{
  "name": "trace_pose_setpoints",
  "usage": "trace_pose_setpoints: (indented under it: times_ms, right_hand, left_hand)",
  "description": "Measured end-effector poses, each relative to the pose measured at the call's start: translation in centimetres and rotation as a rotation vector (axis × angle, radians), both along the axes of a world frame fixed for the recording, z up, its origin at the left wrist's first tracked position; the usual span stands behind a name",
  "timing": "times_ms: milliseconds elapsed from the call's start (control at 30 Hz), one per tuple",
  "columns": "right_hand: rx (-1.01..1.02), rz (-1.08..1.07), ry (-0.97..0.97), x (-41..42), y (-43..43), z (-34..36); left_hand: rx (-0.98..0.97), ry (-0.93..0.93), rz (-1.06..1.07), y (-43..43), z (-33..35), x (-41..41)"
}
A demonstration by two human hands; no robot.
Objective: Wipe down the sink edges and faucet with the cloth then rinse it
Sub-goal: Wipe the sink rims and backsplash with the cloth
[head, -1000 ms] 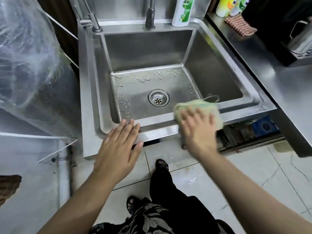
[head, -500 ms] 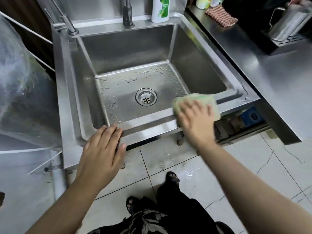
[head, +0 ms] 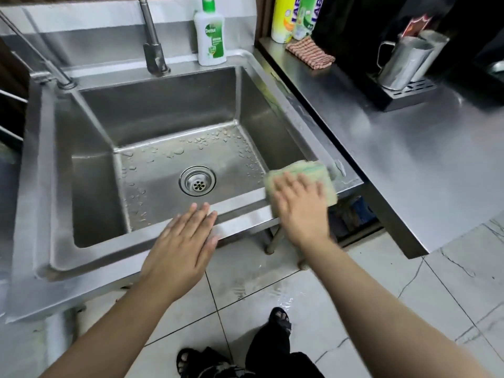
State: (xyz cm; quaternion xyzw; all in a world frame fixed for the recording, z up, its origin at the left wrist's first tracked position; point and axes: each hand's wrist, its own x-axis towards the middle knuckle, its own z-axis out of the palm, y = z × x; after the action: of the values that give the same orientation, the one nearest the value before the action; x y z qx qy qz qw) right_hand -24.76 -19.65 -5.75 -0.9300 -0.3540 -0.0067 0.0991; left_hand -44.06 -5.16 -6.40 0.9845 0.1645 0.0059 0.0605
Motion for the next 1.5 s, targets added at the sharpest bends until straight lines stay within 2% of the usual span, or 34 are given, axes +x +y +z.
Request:
trace_pose_setpoints:
  times_ms: [100,200,300,400,500,567,667,800,967,1067,1300,1400,1500]
  right_hand:
    - [0.037,0.276,-0.055,-4.7,1.7,-0.2]
    - [0.023,0.419,0.008,-0.4,-0.6,-0.2]
    - [-0.020,0.226,0.069,6.9,-4.8,0.1]
    - [-0.041,0.056,0.020,7.4,-5.2,0.6]
    - [-0.076,0.225,0.081,2.4,-2.4,0.6]
    - [-0.029,0.375,0.120,0.8,-2.2,0.6]
    - [0.007,0.465,0.149,4.0,-4.3,1.2]
    - [-0.085,0.408,0.172,11.7,-6.4,1.6]
    - [-0.245,0.399,0.118,18.7,-0.6,2.2]
    - [-0.257,0.406,0.130,19.0,-0.3,2.3]
    - [-0.136,0.385,0.137,12.8,-9.8,2.0]
    - [-0.173,0.380,0.201,14.0,-8.4,2.2]
    - [-0.191,0.424,0.144,17.8,-3.9,2.3]
  left_hand:
    - [0.002,0.012,0.011,-0.1,0.0,0.0]
    - [-0.008,0.016,0.013,-0.4,0.3,0.1]
    - [-0.030,0.004,0.019,-0.6,0.4,0.1]
    - [-0.055,-0.019,0.019,-0.5,0.4,0.0]
    - [-0.111,-0.045,0.031,-0.2,0.8,-0.1]
    - [-0.148,-0.069,0.043,-0.5,1.1,0.2]
    - [-0.187,-0.132,0.108,-2.1,1.7,2.0]
    - [-0.201,-0.135,-0.021,-5.8,2.0,8.7]
    - [-0.160,-0.078,-0.196,-8.4,0.8,15.3]
    - [-0.101,-0.052,-0.225,-8.4,0.3,15.5]
    - [-0.086,-0.025,-0.235,-8.5,0.4,15.5]
    - [-0.091,-0.017,-0.232,-8.5,0.6,15.6]
    - [-0.123,-0.021,-0.233,-8.5,0.9,15.7]
